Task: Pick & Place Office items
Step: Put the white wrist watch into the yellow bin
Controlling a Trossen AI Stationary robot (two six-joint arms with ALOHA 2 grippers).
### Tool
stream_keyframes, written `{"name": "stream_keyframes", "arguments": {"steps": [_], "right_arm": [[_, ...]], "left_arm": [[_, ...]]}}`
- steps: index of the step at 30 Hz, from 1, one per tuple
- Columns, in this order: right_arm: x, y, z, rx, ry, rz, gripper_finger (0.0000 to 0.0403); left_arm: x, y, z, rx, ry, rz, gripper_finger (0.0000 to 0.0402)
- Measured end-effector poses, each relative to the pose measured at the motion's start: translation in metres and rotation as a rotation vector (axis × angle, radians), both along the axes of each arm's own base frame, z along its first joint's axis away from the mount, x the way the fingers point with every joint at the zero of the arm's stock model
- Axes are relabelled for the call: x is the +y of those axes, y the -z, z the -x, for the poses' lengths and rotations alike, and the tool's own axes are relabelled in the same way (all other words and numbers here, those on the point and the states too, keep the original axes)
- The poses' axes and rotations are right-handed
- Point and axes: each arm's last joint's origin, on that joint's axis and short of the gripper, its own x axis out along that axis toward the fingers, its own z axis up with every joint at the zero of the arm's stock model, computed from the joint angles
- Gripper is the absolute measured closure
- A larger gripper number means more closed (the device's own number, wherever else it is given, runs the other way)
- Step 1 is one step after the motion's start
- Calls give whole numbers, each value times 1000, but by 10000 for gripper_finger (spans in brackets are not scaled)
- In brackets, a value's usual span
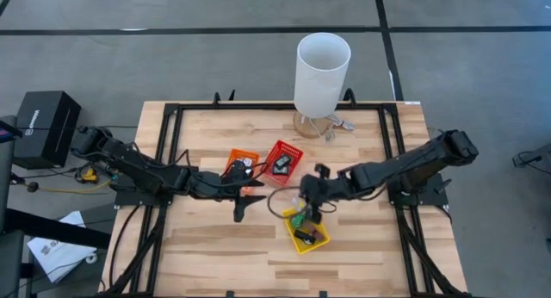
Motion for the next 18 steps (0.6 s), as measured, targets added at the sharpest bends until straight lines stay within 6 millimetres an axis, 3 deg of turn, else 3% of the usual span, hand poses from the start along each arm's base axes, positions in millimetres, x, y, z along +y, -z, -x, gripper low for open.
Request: {"name": "stream_keyframes", "arguments": {"steps": [8,18], "right_arm": [[22,27,-3,174,-81,-256,372],[22,45,-13,212,-66,-282,332]], "left_arm": [[0,1,0,5,-1,-2,224],[0,2,1,8,-2,-3,225]]}}
